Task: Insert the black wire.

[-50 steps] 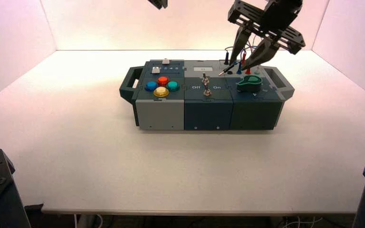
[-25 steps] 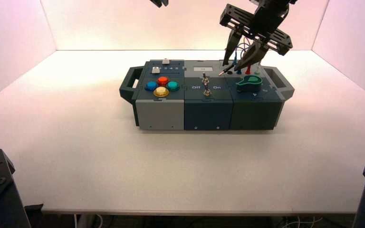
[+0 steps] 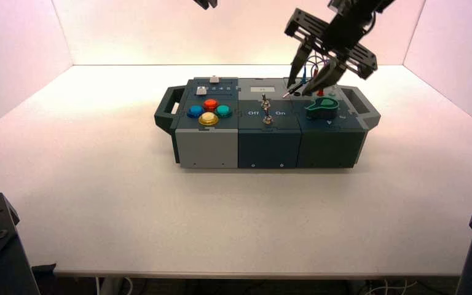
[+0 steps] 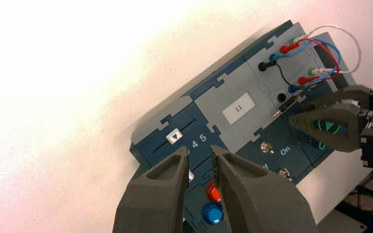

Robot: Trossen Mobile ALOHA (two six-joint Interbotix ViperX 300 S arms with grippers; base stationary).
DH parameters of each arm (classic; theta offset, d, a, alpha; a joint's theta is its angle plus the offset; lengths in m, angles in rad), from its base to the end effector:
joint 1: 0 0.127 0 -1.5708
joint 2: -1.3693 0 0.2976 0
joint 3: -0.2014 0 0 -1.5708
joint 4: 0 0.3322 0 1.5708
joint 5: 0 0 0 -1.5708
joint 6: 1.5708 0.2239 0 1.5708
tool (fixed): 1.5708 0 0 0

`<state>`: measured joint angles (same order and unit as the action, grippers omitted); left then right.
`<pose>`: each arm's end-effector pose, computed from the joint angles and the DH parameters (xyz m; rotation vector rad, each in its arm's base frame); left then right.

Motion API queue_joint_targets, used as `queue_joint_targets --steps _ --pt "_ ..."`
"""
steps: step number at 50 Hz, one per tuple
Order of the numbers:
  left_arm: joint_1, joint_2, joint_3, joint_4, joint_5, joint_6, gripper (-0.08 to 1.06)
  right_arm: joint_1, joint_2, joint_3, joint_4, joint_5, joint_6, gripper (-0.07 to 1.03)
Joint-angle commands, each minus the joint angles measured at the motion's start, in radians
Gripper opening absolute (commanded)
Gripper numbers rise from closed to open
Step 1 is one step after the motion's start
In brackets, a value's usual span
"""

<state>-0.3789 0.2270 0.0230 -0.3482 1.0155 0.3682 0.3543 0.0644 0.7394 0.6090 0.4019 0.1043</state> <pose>0.4550 -0.2510 0.1130 0.2027 1.2026 -0.6952 0.3578 0.1858 -0.0233 0.5080 1.2731 0.1061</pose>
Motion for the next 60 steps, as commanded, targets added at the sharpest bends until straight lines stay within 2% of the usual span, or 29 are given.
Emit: queue_joint_targets --steps 1,19,31,60 --pt "0.006 -0.037 -0.026 -0.003 -0.003 -0.003 0.28 -0.002 -0.037 0.011 0.011 -0.034 0.002 0.42" --pt "0.006 -0.035 -0.025 -0.005 0.002 -0.003 0.28 -0.002 -0.043 0.014 0.035 -0.094 0.003 0.42" --pt "0.006 -0.034 -0.023 -0.005 0.002 -0.003 0.28 -0.005 -0.035 0.009 0.037 -0.109 0.003 0.42" --pt "0.006 -0.032 -0.023 -0.009 0.002 -0.003 0.28 -0.005 0.006 -0.023 0.037 -0.106 -0.006 0.42"
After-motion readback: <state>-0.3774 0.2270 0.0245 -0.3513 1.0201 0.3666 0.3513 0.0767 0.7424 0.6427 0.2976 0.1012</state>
